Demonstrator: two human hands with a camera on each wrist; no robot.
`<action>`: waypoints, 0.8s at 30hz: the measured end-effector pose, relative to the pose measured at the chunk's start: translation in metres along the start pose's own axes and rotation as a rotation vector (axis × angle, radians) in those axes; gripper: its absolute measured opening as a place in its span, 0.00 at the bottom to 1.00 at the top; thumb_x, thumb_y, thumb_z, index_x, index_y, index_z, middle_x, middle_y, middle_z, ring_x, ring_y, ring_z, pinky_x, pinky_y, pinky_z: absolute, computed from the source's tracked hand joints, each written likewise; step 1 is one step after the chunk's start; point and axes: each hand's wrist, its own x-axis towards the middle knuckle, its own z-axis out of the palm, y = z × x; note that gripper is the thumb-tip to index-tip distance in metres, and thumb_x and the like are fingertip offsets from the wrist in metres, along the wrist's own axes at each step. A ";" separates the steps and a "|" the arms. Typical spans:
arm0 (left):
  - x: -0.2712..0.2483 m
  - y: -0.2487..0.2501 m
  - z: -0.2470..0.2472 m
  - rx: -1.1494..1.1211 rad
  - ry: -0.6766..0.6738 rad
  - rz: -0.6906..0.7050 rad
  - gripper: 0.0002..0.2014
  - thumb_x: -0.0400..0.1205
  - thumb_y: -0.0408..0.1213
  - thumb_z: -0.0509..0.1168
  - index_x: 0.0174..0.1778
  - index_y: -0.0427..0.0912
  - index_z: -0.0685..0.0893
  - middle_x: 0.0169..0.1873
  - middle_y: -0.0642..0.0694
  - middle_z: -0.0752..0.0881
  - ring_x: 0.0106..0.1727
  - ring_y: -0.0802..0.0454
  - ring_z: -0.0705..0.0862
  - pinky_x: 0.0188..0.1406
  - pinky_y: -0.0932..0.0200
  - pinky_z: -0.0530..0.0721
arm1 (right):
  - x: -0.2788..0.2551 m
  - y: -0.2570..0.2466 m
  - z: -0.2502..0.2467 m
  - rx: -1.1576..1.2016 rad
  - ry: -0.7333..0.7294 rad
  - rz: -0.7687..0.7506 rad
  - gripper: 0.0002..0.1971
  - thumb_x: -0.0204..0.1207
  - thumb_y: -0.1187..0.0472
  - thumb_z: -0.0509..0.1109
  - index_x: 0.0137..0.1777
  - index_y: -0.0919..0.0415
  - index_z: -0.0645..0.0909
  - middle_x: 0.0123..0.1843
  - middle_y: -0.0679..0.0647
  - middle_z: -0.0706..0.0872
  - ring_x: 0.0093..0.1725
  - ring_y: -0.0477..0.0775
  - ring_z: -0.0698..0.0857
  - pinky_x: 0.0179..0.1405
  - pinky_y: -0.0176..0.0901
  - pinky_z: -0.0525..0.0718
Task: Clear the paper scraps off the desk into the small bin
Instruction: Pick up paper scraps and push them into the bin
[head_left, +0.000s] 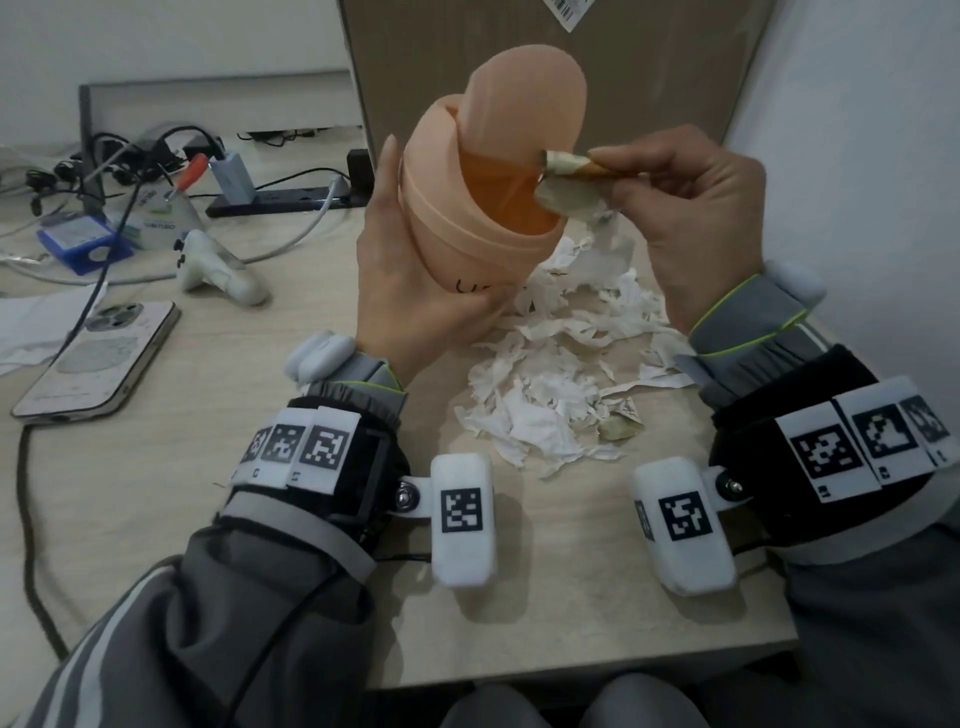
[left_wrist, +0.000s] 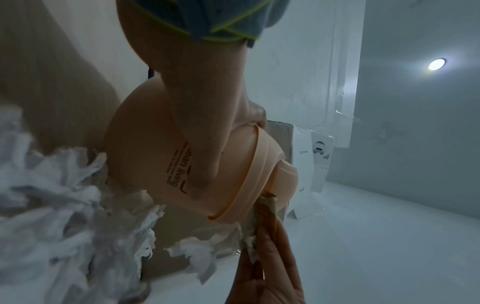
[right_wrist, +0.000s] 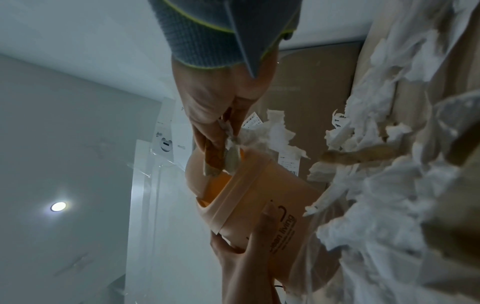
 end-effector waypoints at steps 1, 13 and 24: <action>0.000 0.001 0.001 0.007 -0.005 0.011 0.68 0.61 0.56 0.80 0.91 0.43 0.46 0.77 0.55 0.66 0.83 0.50 0.70 0.85 0.44 0.70 | 0.000 0.000 0.000 -0.036 -0.019 -0.021 0.12 0.67 0.75 0.73 0.44 0.58 0.88 0.42 0.58 0.87 0.43 0.47 0.87 0.47 0.37 0.83; 0.001 -0.002 0.007 0.050 -0.007 0.068 0.68 0.61 0.55 0.83 0.90 0.40 0.49 0.83 0.42 0.70 0.83 0.45 0.71 0.83 0.38 0.72 | -0.010 -0.004 0.004 -0.510 -0.429 -0.056 0.14 0.82 0.53 0.60 0.51 0.52 0.88 0.49 0.45 0.90 0.52 0.37 0.83 0.77 0.45 0.56; -0.001 0.001 0.006 -0.022 0.012 0.036 0.68 0.60 0.60 0.79 0.90 0.40 0.49 0.79 0.53 0.65 0.84 0.53 0.68 0.86 0.56 0.67 | -0.005 0.006 -0.001 -0.427 -0.153 0.003 0.18 0.73 0.54 0.73 0.62 0.52 0.75 0.60 0.49 0.77 0.54 0.45 0.83 0.44 0.24 0.79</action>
